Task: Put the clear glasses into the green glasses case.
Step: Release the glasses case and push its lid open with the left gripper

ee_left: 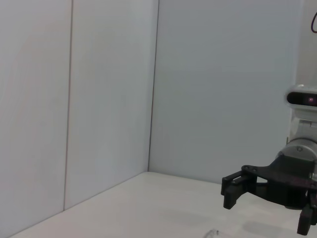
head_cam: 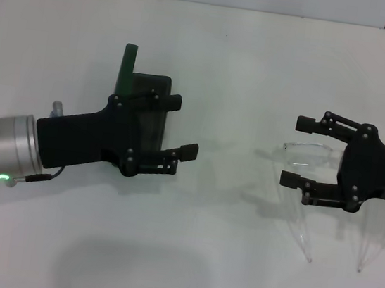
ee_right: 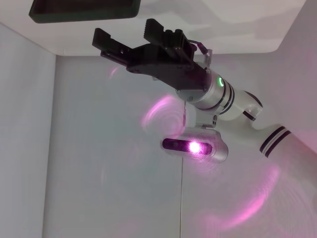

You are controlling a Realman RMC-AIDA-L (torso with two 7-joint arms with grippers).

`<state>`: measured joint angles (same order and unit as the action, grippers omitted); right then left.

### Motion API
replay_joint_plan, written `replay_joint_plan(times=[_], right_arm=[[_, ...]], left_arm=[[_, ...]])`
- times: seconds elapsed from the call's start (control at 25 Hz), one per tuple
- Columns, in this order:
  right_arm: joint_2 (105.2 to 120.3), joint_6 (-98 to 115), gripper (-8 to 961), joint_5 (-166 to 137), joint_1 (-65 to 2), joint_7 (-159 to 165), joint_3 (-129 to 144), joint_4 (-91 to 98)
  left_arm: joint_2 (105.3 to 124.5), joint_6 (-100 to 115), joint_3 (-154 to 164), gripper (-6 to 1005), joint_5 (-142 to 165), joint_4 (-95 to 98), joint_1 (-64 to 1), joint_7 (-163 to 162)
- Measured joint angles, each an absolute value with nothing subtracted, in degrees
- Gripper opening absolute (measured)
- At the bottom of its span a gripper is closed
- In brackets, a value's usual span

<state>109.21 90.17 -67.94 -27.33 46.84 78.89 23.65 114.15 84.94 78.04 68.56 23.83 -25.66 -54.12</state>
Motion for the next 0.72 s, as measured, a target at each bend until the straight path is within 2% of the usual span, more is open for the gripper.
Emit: replay_joint_plan(times=[0.52, 0.72], right_arm=[[109.25, 89.6, 857, -67.9, -26.9, 46.8, 78.9, 23.6], [109.25, 89.3, 857, -67.9, -26.9, 46.8, 78.9, 23.6]], left_arm=[[114.13, 84.9, 78.0, 873, 68.6, 25.2, -25.8, -59.1], [112.61, 84.2, 77.9, 873, 68.8, 33.8, -25.0, -72.3]])
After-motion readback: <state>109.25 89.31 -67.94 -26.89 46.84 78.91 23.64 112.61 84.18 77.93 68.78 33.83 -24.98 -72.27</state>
